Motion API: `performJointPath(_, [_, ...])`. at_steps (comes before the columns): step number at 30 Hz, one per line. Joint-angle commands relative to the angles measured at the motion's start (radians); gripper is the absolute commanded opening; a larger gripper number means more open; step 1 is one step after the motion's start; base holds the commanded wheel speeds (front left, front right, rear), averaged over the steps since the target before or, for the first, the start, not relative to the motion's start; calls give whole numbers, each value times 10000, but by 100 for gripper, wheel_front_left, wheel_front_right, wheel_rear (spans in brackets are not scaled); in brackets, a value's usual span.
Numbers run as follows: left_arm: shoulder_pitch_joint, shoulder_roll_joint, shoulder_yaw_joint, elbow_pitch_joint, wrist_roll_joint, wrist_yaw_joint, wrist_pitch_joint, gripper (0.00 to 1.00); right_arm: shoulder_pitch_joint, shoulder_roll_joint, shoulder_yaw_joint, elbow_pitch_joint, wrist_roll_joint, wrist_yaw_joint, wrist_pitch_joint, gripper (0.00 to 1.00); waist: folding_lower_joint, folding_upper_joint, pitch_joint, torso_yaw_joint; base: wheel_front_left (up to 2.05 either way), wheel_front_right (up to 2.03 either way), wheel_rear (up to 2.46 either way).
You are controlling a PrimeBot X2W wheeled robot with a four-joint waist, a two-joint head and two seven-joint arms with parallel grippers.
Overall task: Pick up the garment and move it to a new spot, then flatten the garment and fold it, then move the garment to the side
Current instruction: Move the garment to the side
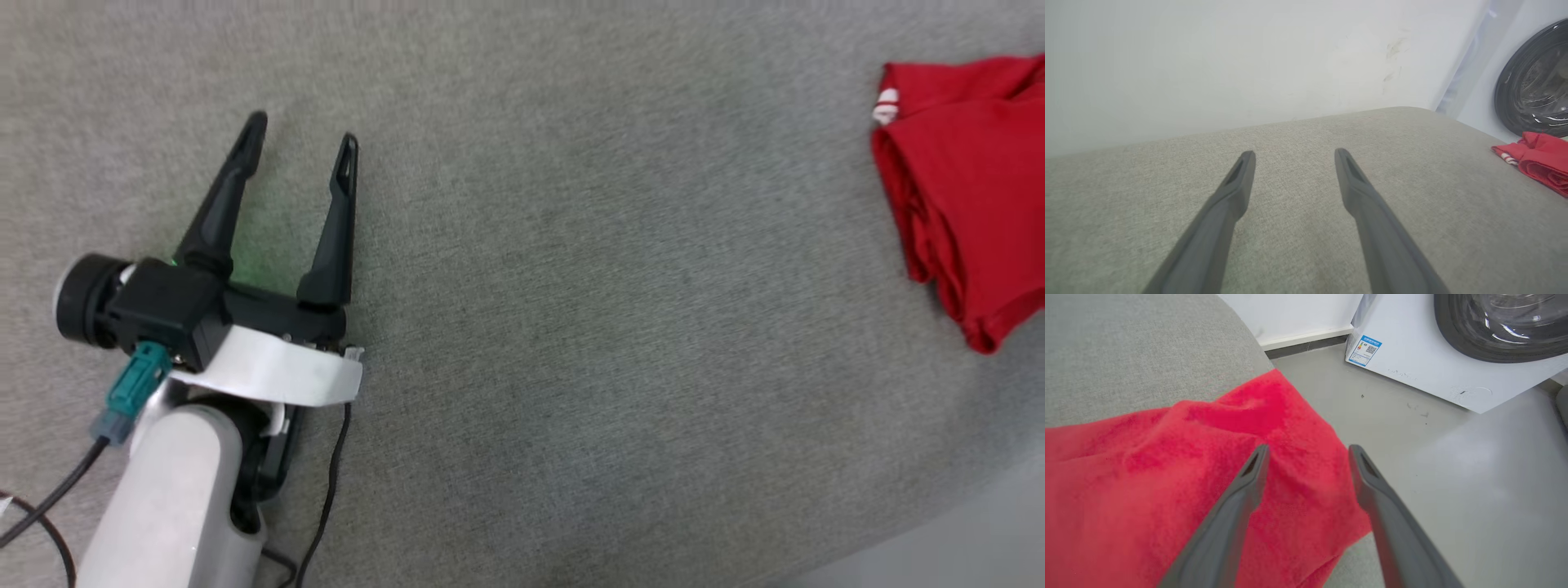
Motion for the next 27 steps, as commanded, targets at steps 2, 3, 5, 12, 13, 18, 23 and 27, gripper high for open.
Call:
performJointPath(2, [383,-121,22,211,-124,85,-196,100,445,-86,119,-161,-75,-8,-163,100,-1,0,-799,2,0,0,0])
performJointPath(3, [513,-171,21,331,-183,93,-284,100,622,-64,160,-248,-21,-9,-191,100,-1,0,-1056,24,0,0,0])
performJointPath(5, [785,-279,68,564,-307,184,-451,100,1015,-69,299,-540,-6,-8,-284,100,-1,0,-1556,81,0,0,0])
performJointPath(12, [1943,-643,271,1221,-808,454,-864,100,3114,409,555,-2064,382,-8,-313,100,-1,0,-3164,448,0,0,0])
performJointPath(13, [2069,-682,288,1294,-869,481,-901,100,3450,516,561,-2335,448,-8,-293,100,-1,0,-3331,520,0,0,0])
performJointPath(18, [2624,-834,340,1681,-1131,541,-1023,100,5062,1190,597,-3815,535,-8,-133,100,-1,0,-4022,964,0,0,0])
performJointPath(23, [2858,-952,384,2023,-1267,567,-1127,100,6133,1846,735,-5014,485,-8,31,100,-1,0,-4418,1431,0,0,0])
performJointPath(27, [2990,-1055,493,2349,-1408,573,-1236,100,6902,2491,879,-6105,418,-8,172,100,-1,0,-4715,1966,0,0,0])
